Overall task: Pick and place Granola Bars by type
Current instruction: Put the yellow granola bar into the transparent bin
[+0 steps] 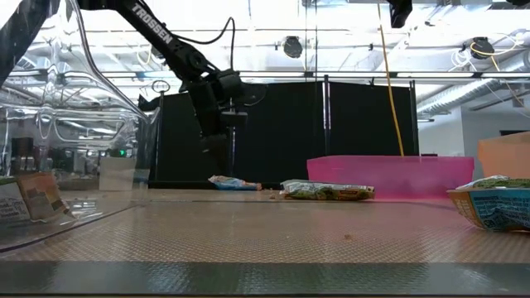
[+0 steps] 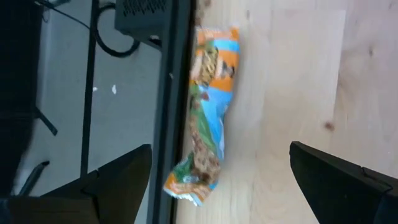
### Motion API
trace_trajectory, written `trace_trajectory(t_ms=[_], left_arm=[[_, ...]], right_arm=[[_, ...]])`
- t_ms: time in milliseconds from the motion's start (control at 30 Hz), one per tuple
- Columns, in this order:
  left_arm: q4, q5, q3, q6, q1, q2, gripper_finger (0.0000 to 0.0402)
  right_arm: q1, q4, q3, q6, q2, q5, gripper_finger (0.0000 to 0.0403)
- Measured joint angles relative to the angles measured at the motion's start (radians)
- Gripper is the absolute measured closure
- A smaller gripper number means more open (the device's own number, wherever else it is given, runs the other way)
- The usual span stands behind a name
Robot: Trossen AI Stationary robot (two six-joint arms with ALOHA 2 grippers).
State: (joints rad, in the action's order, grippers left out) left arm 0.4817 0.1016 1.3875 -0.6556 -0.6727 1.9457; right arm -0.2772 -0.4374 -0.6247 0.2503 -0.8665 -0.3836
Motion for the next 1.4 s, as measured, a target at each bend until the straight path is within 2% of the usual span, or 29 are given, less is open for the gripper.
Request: trace_trajectory(t_ms=[333,600,800,1133,1400], left_arm=[[0.004,0.001,0.000,-0.013,0.002,-0.001,0.0023],[0.047,0.036,0.094,-0.078,0.058,-0.001,0.0023],[0.033,-0.021,0.134,-0.041,0.072,-0.002,0.0023],[0.040,-0.022,0.139,-0.031,0.054,0.031,0.0023],[-0.039,0.056,0.145,-0.057,0.079,0.085,0.0023]], right_arm=[[-0.014,0.000,0.000,0.000,0.000,-0.005,0.0236],[-0.013,0.008,0.000,0.000,0.000,-0.006,0.0236],[-0.013,0.011,0.000,0.000,0.000,-0.006,0.0236],[-0.013,0.008,0.000,0.000,0.000,-0.007,0.0236],[-0.013,0.001,-0.001,0.039,0.000,-0.008,0.0236]])
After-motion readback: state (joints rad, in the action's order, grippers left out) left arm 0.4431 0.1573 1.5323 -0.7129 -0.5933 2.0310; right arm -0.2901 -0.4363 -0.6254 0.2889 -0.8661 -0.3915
